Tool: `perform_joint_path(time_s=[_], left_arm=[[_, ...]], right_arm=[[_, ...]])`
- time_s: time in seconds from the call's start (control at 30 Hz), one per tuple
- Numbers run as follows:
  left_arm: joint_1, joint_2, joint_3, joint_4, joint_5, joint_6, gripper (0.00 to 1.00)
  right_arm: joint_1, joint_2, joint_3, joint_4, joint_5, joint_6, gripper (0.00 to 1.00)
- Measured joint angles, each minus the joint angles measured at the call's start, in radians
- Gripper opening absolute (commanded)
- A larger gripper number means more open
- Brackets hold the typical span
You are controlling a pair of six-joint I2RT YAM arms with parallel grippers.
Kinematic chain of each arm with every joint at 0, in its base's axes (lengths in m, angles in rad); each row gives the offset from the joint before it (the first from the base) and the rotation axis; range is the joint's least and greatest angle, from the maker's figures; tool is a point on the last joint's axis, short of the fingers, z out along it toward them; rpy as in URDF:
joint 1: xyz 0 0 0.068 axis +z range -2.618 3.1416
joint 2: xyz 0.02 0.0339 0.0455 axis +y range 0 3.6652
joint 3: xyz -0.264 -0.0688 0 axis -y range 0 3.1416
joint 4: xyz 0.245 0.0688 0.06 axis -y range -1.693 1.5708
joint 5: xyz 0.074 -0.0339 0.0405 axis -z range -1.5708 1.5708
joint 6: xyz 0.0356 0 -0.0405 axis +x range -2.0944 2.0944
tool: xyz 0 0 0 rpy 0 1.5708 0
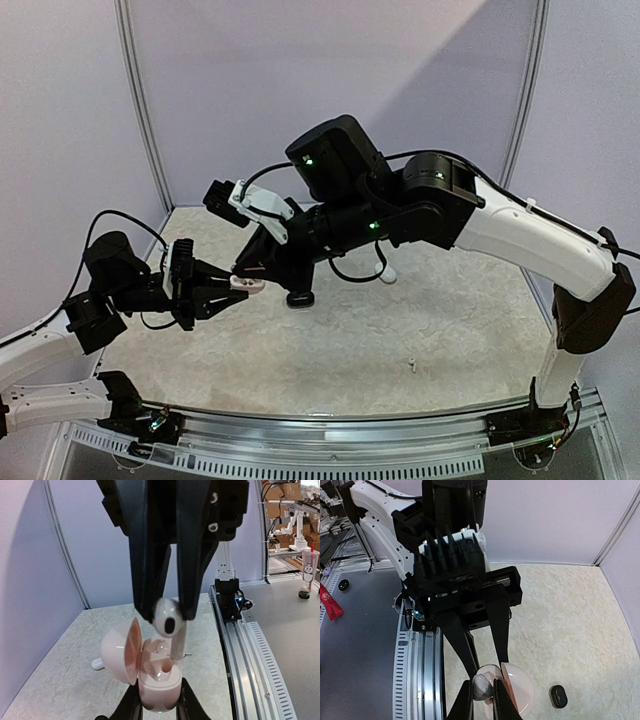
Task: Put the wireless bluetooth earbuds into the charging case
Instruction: Insert the left earbud into the left side groove of the charging case.
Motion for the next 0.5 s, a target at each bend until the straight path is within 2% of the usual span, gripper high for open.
perform_joint_path(time_s=[0.5], left_arm=[[0.000,0.001,0.000,-0.009,0.001,0.010,0.00]], right_arm=[[0.000,0.012,0.000,-0.012,0.005,-0.046,0.00]])
